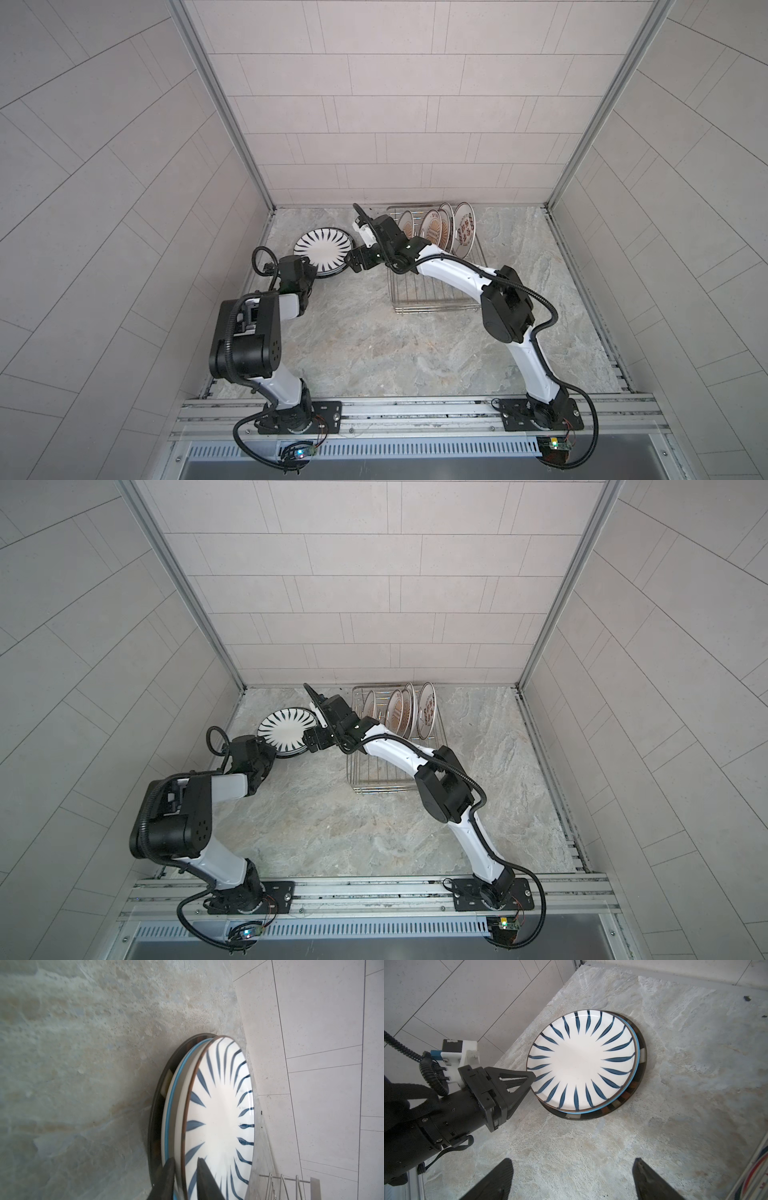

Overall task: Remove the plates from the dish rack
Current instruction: 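Open the left gripper and withdraw it from the stack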

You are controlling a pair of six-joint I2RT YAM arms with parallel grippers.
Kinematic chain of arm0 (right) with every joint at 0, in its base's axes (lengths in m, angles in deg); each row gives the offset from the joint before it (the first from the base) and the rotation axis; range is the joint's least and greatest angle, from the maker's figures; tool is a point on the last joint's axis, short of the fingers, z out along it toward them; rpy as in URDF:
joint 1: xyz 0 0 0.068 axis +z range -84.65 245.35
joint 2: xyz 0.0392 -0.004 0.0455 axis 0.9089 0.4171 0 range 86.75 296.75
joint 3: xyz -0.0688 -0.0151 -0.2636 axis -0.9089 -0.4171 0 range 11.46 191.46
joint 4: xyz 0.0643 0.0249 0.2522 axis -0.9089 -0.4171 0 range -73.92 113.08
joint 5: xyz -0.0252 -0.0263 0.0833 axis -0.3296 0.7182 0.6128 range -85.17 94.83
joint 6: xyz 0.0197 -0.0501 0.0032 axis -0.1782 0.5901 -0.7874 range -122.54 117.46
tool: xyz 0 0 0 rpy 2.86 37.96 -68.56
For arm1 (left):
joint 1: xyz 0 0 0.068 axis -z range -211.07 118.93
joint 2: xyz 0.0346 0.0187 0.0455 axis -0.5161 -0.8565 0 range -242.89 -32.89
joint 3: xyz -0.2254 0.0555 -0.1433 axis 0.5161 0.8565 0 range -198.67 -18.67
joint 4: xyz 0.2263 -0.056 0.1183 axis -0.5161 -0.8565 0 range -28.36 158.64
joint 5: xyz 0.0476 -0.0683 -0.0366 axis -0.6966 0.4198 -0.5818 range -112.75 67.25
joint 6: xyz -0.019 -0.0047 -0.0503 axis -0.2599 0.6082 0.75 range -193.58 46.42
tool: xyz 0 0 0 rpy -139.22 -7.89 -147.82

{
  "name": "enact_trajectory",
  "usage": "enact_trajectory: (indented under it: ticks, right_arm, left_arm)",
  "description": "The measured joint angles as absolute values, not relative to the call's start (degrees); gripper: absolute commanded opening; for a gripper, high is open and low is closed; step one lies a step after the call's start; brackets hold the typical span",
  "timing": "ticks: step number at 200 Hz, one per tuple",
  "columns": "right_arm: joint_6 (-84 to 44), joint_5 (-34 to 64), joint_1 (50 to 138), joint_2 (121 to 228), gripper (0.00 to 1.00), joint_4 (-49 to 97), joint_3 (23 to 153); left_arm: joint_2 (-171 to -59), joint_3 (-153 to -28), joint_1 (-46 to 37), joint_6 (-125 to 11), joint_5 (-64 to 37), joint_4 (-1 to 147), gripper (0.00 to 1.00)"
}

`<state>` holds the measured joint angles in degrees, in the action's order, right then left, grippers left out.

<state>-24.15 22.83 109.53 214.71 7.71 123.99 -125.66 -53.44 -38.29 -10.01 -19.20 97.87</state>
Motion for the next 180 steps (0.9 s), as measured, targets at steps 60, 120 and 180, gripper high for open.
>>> enact_trajectory:
  ticks: [60, 120, 180]
  right_arm:
    - [-24.1, 22.8, 109.5, 214.7, 0.91, 7.1, 124.1]
    - [-23.6, 22.9, 109.4, 214.7, 0.91, 7.2, 124.0]
    - [-20.9, 22.8, 110.1, 210.7, 0.92, 8.3, 118.2]
  left_arm:
    - [-125.4, -52.6, -38.3, -10.0, -19.0, 98.8, 0.43]
    - [-117.8, -49.9, -38.3, -10.7, -22.0, 96.9, 0.59]
    - [-108.3, -45.3, -38.3, -11.7, -22.3, 95.7, 0.73]
